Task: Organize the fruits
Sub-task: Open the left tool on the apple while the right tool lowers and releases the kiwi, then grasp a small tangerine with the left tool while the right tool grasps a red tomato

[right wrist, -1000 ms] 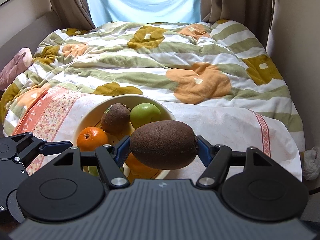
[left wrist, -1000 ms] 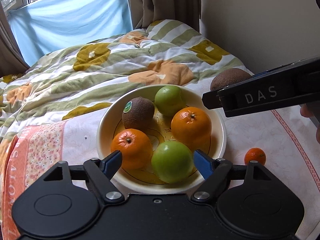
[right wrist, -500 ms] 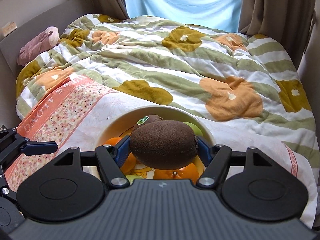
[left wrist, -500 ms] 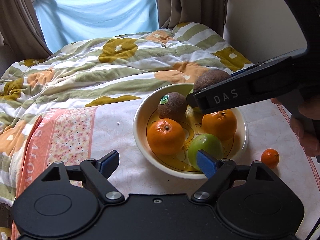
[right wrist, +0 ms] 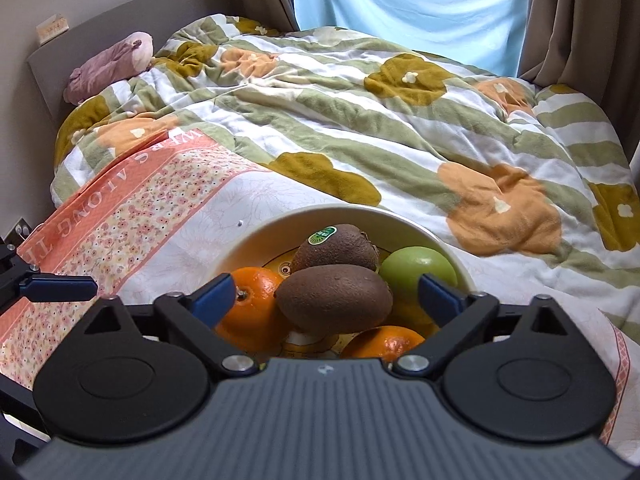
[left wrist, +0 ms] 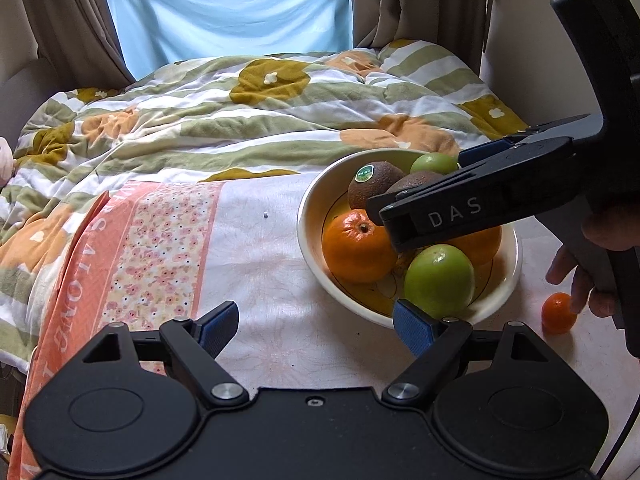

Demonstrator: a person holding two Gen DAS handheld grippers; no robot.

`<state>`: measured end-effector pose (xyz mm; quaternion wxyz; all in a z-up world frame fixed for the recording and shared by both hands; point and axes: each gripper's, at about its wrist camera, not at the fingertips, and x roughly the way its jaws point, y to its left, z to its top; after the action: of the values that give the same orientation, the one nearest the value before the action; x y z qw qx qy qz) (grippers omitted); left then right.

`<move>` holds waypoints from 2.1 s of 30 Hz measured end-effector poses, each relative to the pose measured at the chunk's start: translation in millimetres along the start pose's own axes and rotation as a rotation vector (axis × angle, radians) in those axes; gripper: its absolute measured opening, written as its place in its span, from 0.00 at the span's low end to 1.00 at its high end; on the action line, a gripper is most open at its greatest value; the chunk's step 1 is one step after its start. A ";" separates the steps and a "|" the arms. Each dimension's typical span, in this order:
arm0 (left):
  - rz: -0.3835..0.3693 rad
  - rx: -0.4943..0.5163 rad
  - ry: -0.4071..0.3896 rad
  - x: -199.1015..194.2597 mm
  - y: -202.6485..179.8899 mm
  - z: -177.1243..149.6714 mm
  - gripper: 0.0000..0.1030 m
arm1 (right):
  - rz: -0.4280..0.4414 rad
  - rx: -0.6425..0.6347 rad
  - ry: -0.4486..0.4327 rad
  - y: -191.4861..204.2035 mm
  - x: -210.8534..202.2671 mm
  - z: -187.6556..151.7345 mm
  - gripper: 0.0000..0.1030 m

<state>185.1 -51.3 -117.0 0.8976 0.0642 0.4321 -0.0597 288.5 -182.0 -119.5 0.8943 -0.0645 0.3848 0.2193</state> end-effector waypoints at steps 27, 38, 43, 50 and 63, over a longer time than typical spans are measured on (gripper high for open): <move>-0.087 0.048 -0.167 -87.0 20.2 6.3 0.85 | -0.176 0.124 -0.096 20.7 -146.1 -8.8 1.00; -0.188 0.135 -0.177 -114.7 18.7 -11.0 0.85 | -0.309 0.220 -0.079 39.9 -203.7 -58.3 1.00; -0.239 0.179 -0.166 -111.9 11.5 -20.6 0.85 | -0.358 0.291 -0.056 44.8 -215.3 -90.4 1.00; -0.274 0.244 -0.098 -82.1 -8.4 -32.4 0.85 | -0.386 0.358 -0.003 45.7 -212.5 -136.7 1.00; -0.387 0.382 0.002 -33.6 -72.9 -54.1 0.85 | -0.418 0.427 0.094 44.1 -186.0 -200.1 1.00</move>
<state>110.9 -112.4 -128.8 0.8406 0.1487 0.4182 -0.3104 23.9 -263.1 -123.0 0.8945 0.0368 0.4417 -0.0587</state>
